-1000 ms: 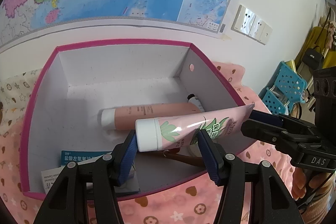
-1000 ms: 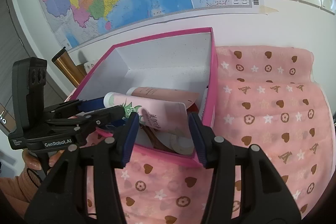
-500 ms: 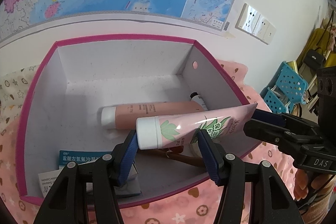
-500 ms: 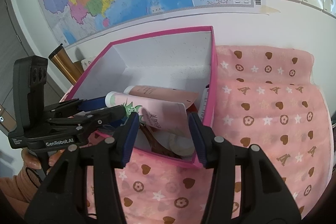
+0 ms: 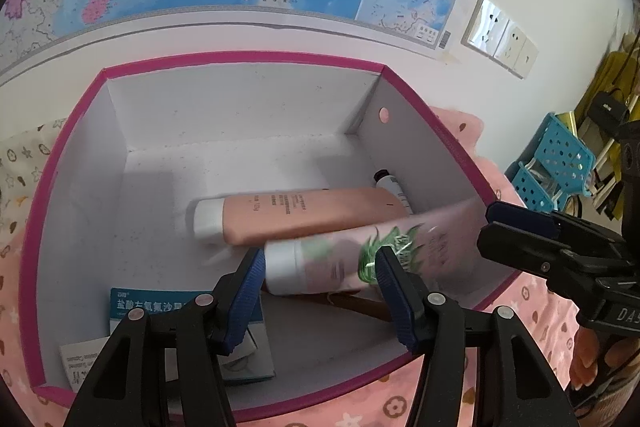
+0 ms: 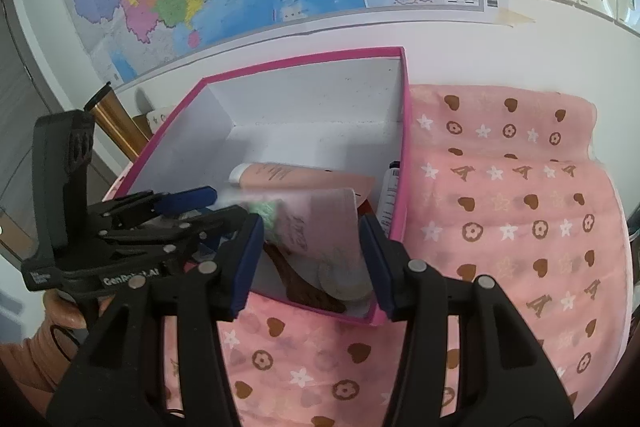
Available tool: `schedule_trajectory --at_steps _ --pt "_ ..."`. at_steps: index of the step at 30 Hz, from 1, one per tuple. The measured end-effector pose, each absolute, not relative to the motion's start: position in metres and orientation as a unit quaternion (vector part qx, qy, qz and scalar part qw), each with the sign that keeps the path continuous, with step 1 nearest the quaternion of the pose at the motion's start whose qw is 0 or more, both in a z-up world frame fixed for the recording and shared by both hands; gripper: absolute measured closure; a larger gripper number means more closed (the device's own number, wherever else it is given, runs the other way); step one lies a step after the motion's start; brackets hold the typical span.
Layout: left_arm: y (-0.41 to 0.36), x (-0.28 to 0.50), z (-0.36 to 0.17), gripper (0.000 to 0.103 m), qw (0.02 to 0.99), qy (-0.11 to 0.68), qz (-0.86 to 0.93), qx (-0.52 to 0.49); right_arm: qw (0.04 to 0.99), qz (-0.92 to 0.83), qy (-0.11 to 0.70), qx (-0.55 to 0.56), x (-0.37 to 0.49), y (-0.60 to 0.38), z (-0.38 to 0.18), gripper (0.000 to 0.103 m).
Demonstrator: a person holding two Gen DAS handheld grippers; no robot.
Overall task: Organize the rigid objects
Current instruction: 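Open the right gripper to release the aloe tube in the box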
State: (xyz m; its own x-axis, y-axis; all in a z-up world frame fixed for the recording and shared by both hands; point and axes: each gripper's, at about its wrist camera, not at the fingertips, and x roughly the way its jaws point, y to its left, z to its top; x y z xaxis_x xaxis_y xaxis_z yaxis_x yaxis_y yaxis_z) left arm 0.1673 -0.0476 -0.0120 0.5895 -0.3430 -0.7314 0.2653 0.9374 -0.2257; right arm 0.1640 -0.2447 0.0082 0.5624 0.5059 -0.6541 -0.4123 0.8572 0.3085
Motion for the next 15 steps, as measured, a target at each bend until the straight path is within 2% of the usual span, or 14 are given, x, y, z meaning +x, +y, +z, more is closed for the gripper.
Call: schedule_trajectory --at_steps 6,12,14,15 --pt "-0.05 0.156 -0.007 0.043 0.902 0.399 -0.164 -0.026 0.887 0.258 0.377 0.066 0.157 -0.245 0.011 0.051" --pt "-0.044 0.121 0.01 0.016 0.926 0.342 -0.158 -0.001 0.895 0.279 0.343 0.049 0.129 -0.239 0.02 0.049" --pt "-0.04 0.107 0.016 0.01 0.932 0.325 -0.158 0.0 0.901 0.282 0.326 0.043 0.114 -0.237 0.022 0.038" --pt "-0.038 0.1 0.019 0.006 0.935 0.317 -0.159 0.001 0.905 0.283 0.316 0.038 0.105 -0.235 0.023 0.037"
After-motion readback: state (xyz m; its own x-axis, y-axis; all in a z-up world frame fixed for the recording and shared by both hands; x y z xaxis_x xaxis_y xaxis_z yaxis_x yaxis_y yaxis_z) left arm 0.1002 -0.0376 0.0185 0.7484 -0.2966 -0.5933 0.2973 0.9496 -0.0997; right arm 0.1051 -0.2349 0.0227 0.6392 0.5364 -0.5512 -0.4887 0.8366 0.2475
